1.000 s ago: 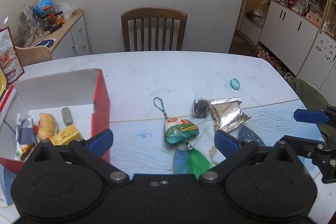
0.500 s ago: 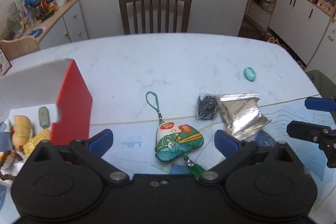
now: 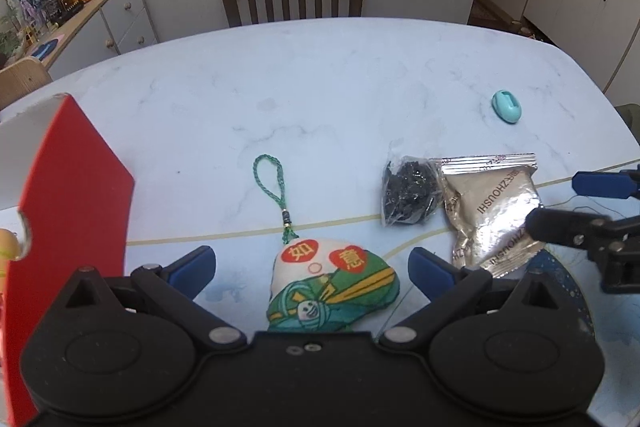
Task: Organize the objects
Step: 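Grasp the green pouch keychain with left tool while right grasps the gold snack packet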
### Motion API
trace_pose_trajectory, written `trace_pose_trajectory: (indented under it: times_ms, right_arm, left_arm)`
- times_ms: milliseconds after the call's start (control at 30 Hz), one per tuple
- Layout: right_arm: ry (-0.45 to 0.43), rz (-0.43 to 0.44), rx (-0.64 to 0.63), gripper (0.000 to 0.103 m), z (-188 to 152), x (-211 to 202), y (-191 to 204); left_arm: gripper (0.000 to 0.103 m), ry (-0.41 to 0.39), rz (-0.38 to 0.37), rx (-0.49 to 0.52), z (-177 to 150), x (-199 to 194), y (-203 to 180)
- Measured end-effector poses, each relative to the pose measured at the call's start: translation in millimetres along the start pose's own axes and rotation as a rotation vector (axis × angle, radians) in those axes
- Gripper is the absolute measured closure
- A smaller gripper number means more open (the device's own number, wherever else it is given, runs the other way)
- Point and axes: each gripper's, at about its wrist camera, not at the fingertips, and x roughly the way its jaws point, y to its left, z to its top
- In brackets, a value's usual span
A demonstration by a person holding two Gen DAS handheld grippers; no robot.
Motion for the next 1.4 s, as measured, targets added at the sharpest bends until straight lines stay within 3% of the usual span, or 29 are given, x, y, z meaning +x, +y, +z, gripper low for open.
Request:
trace_pose_trajectory:
  times_ms: [300, 567, 833, 1233, 1400]
  right_arm:
    - [0.035, 0.016, 0.036, 0.018, 3.7, 29.6, -4.7]
    - [0.044, 0.012, 0.038, 0.021, 2.2, 41.5, 0.6]
    - [0.050, 0.000, 0.028, 0.034, -1.1, 46.6, 4.8]
    - [0.043, -0.008, 0.057, 0.056, -1.5, 37.7, 6.0]
    - [0.045, -0.008, 0.077, 0.060, -5.1, 31.2, 6.5]
  left_arm:
    - [0.002, 0.024, 0.020, 0.010, -2.5, 16.4, -6.7]
    - [0.016, 0.037, 0.012, 0.023, -4.5, 23.3, -12.5]
    - [0.028, 0.036, 0.004, 0.026, -3.9, 24.8, -14.7]
    - [0.031, 0.020, -0.006, 0.006, -4.8, 20.3, -10.7]
    - [0.032, 0.007, -0.014, 0.008, -4.5, 9.4, -11.6]
